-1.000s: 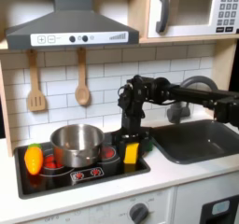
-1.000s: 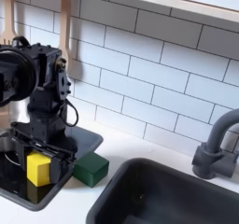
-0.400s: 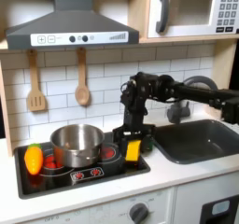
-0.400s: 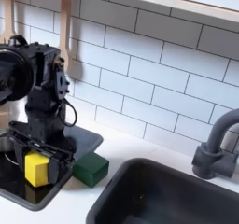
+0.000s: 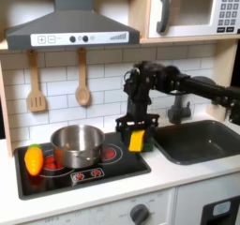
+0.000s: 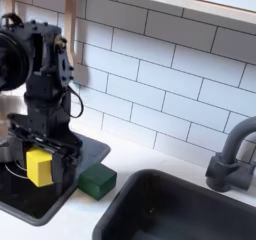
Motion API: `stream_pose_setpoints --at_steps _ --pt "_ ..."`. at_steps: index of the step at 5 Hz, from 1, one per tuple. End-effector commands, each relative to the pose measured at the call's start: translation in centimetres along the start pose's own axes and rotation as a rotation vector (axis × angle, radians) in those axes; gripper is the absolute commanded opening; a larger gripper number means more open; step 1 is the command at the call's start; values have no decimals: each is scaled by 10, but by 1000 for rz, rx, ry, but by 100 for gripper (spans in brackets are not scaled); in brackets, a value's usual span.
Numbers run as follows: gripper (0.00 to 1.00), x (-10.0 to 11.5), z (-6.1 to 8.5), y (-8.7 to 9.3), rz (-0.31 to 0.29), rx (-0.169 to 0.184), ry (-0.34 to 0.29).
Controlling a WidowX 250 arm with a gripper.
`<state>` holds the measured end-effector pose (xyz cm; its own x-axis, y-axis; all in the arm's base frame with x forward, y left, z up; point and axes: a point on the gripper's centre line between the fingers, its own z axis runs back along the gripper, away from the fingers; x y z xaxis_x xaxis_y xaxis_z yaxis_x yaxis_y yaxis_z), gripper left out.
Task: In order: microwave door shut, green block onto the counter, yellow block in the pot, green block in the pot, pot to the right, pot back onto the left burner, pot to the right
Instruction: 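Put the yellow block in the pot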
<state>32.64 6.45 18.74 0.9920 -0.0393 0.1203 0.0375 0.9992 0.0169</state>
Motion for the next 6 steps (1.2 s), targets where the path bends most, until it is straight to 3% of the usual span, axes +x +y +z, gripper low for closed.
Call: stream_pose_setpoints --at_steps 1,3,4,6 --pt "0 11 27 25 53 19 -66" --pt "0 23 53 60 111 54 -136" --pt "0 27 52 80 135 73 -141" --pt "0 41 41 113 192 76 -147"
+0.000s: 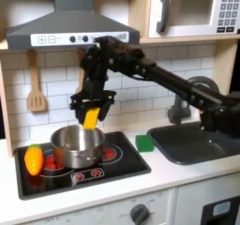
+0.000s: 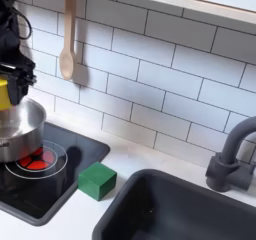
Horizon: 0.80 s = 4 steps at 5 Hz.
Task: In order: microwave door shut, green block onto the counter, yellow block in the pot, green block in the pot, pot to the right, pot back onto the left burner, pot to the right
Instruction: 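Put the yellow block in the pot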
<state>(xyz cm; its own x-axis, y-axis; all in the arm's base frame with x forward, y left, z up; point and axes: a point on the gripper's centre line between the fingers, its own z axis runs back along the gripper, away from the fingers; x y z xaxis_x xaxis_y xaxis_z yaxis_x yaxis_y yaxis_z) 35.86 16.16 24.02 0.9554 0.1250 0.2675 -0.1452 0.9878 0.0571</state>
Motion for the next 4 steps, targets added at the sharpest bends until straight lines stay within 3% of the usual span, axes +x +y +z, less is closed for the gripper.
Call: stream_pose_setpoints --at_steps 1,2,3,4 --pt "0 11 -17 17 22 3 4" --pt "0 11 -31 12 -1 -21 26" --pt "100 13 -35 10 -24 -30 26" --pt "100 12 -32 12 -23 -24 15"
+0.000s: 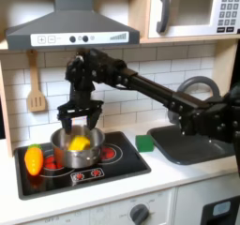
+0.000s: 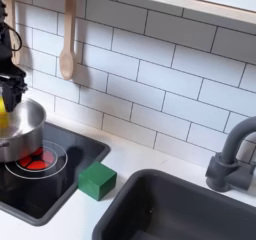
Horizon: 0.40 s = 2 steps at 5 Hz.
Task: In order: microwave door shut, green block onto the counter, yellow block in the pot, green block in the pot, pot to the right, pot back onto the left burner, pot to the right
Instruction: 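Put the yellow block in the pot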
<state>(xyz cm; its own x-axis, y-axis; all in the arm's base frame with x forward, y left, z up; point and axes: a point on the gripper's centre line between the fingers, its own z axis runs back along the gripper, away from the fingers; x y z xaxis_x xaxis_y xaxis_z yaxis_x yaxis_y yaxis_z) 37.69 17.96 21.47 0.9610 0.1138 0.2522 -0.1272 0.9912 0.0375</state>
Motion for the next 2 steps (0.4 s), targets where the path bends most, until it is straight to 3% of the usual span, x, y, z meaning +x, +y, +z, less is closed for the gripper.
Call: stream_pose_setpoints --at_steps 1,2 --pt "100 -4 9 -8 -19 -18 -14" --pt "100 -14 2 -23 -45 -61 21"
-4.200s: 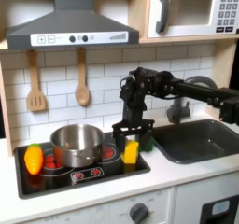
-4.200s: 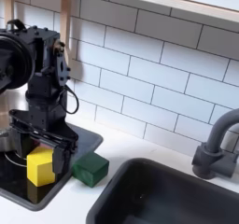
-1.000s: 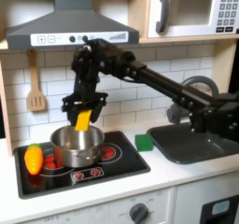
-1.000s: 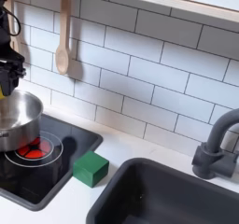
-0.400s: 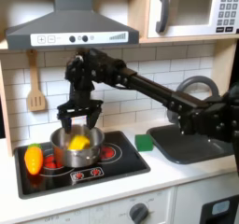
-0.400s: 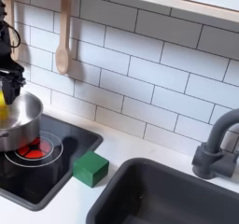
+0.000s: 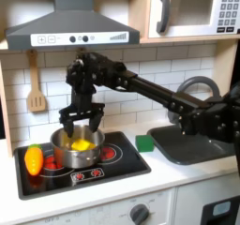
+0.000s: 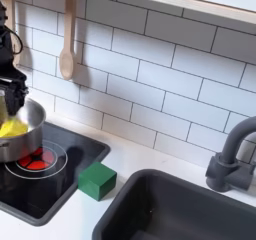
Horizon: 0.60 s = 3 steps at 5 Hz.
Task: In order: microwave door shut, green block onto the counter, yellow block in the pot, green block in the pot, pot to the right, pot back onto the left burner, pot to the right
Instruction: 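Put the yellow block in the pot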
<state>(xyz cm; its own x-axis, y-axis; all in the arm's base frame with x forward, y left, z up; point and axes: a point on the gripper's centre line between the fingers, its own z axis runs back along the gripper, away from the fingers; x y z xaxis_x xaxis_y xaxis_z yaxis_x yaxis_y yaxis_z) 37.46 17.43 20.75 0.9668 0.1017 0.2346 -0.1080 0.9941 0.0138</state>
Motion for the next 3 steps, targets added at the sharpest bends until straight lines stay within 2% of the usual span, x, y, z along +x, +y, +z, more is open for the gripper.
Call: stream_pose_setpoints --at_steps 1,2,3 --pt "100 -24 15 -40 -49 -49 1" --pt "100 -37 23 -80 -105 -84 -2" --pt "100 -49 29 -103 -144 -95 -7"
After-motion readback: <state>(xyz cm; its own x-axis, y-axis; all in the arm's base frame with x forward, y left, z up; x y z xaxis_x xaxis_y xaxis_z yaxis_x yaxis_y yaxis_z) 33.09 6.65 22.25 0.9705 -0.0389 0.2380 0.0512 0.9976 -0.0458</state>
